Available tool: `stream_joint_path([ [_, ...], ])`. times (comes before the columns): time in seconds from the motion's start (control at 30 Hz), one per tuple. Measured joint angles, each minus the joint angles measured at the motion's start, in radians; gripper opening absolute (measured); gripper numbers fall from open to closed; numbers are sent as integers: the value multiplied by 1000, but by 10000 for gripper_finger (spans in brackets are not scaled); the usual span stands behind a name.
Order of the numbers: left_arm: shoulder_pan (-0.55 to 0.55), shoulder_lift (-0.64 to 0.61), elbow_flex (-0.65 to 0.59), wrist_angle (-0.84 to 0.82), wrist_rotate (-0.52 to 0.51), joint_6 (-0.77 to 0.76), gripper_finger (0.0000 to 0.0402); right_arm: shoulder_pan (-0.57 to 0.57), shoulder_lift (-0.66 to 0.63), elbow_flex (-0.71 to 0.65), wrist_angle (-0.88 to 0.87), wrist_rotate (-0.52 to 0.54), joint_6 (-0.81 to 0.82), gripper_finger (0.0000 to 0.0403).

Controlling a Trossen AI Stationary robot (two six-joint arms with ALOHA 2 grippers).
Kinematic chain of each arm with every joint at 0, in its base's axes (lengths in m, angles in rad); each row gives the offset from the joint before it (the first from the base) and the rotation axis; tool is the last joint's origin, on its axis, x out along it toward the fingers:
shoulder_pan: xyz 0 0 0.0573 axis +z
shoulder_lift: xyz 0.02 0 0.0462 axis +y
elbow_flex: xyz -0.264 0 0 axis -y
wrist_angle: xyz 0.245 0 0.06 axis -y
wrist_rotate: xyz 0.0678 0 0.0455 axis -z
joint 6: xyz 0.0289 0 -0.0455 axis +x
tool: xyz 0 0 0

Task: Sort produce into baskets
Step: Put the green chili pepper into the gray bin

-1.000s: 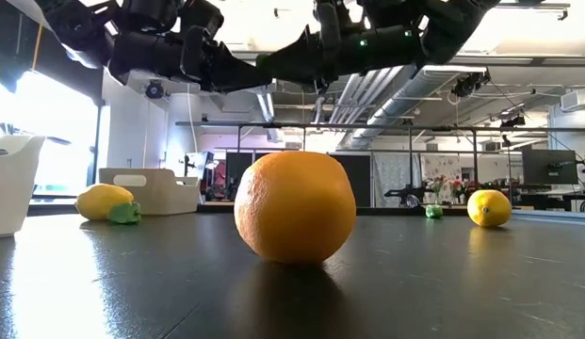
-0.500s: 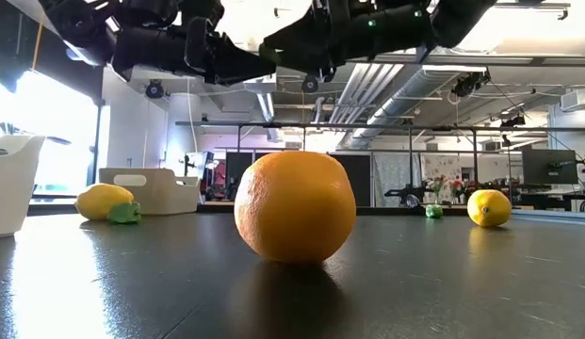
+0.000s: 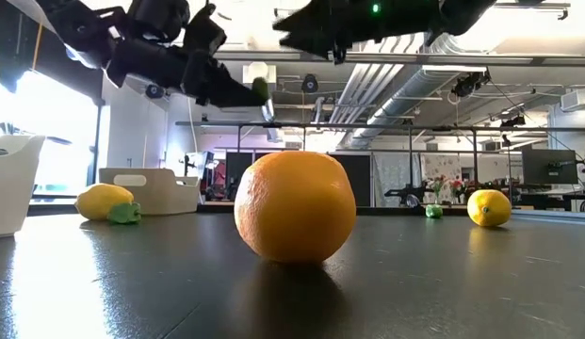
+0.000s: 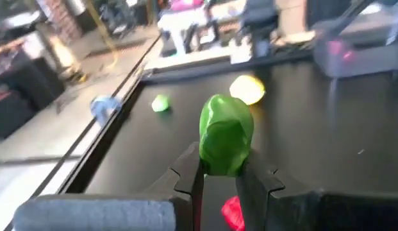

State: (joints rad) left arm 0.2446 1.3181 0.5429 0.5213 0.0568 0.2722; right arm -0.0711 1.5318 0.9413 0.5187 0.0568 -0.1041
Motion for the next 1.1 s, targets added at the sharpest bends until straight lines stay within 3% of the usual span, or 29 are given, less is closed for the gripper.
stream_joint_path([
  [0.2, 68, -135, 63, -361, -162, -22, 52, -4, -6, -2, -104, 139, -5, 215],
  [0.37, 160, -254, 103, -682, -390, -118, 52, -18, -6, -2, -154, 184, -9, 149],
  [0.47, 247, -282, 114, -814, -472, -189, 52, -26, -6, -2, -158, 184, -9, 103],
  [0.67, 430, -239, 113, -850, -472, -219, 52, -27, -6, -2, -163, 183, -9, 29],
  [0.77, 520, -182, 113, -836, -389, -218, 52, -27, -5, -2, -164, 183, -9, 6],
  [0.87, 591, -107, 113, -821, -301, -195, 52, -27, -5, -2, -164, 183, -8, 5],
  [1.1, 667, 25, 113, -700, -279, -165, 53, -27, -4, -3, -164, 183, -9, 7],
])
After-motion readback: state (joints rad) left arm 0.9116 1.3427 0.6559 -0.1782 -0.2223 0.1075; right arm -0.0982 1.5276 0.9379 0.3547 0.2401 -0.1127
